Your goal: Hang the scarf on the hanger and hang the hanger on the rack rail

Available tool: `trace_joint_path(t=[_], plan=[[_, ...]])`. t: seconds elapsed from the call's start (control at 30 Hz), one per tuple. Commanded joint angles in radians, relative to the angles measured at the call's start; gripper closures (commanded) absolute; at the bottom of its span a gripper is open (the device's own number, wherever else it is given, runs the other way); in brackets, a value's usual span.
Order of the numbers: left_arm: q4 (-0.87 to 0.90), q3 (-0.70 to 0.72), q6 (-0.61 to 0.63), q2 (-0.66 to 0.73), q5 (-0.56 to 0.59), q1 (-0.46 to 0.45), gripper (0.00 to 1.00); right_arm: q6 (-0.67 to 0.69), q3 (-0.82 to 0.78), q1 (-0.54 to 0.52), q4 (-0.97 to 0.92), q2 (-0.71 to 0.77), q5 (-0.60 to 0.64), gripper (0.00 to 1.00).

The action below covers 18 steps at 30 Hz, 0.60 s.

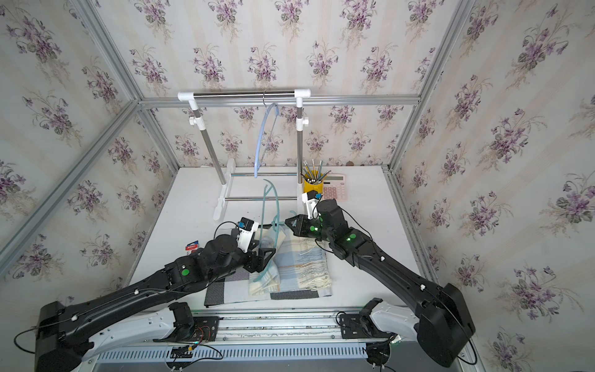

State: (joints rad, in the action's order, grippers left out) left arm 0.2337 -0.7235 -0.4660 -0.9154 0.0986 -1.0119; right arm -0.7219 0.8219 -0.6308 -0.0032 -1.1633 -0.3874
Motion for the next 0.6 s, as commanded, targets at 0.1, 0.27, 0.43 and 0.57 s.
trace_joint_path(t=[0.1, 0.27, 0.43, 0.57], plan=[[0.306, -0.062, -0.087, 0.137, 0.239, 0.008, 0.11, -0.004, -0.025, 0.140, 0.008, 0.075, -0.160, 1.00], [0.428, -0.099, -0.153, 0.123, 0.220, 0.084, 0.08, 0.012, -0.052, 0.256, -0.105, 0.190, -0.223, 1.00], [0.368, -0.154, -0.173, -0.059, 0.013, 0.202, 0.07, 0.078, -0.030, 0.297, -0.253, 0.270, -0.197, 1.00], [0.370, -0.293, -0.128, -0.307, -0.111, 0.231, 0.08, 0.139, -0.015, 0.298, -0.359, 0.292, -0.136, 1.00]])
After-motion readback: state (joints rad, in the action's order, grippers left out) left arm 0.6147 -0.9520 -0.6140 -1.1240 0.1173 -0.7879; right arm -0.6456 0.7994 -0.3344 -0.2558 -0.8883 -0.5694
